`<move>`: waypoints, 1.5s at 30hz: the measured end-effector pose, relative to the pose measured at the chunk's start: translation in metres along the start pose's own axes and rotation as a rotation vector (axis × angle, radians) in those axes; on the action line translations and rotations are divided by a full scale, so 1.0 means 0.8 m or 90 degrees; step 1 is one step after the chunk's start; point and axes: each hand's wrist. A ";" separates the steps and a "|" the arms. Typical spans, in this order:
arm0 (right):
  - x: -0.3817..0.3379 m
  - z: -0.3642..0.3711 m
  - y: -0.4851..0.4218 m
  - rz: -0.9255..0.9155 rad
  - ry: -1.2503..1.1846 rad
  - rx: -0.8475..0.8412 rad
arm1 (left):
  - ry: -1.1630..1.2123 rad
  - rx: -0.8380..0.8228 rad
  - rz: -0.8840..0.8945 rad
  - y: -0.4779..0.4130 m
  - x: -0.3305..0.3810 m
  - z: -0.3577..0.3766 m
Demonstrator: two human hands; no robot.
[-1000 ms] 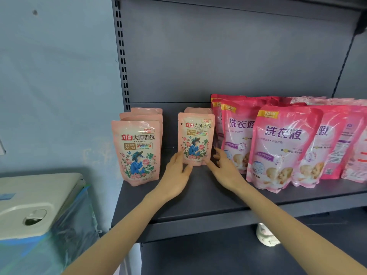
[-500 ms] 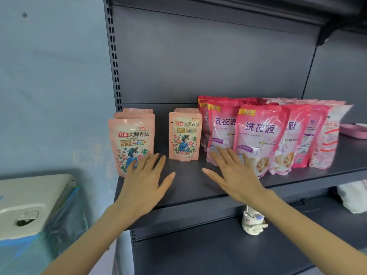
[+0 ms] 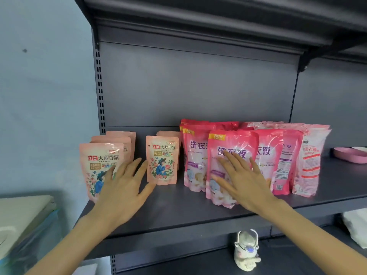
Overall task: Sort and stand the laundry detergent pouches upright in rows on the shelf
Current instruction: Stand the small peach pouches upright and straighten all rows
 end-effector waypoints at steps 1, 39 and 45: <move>0.014 -0.006 -0.002 -0.006 -0.001 0.001 | -0.002 0.005 -0.008 -0.005 0.008 -0.003; 0.349 -0.125 -0.099 0.050 -0.081 0.091 | -0.038 -0.010 0.162 -0.261 0.290 -0.101; 0.436 -0.135 -0.120 0.048 -0.144 0.118 | -0.053 -0.026 0.160 -0.283 0.346 -0.104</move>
Point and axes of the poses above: each hand's wrist, its own y-axis away from the middle knuckle, its own z-axis out of the palm, x = y × z, and after that the axes turned 13 degrees about -y, right-handed
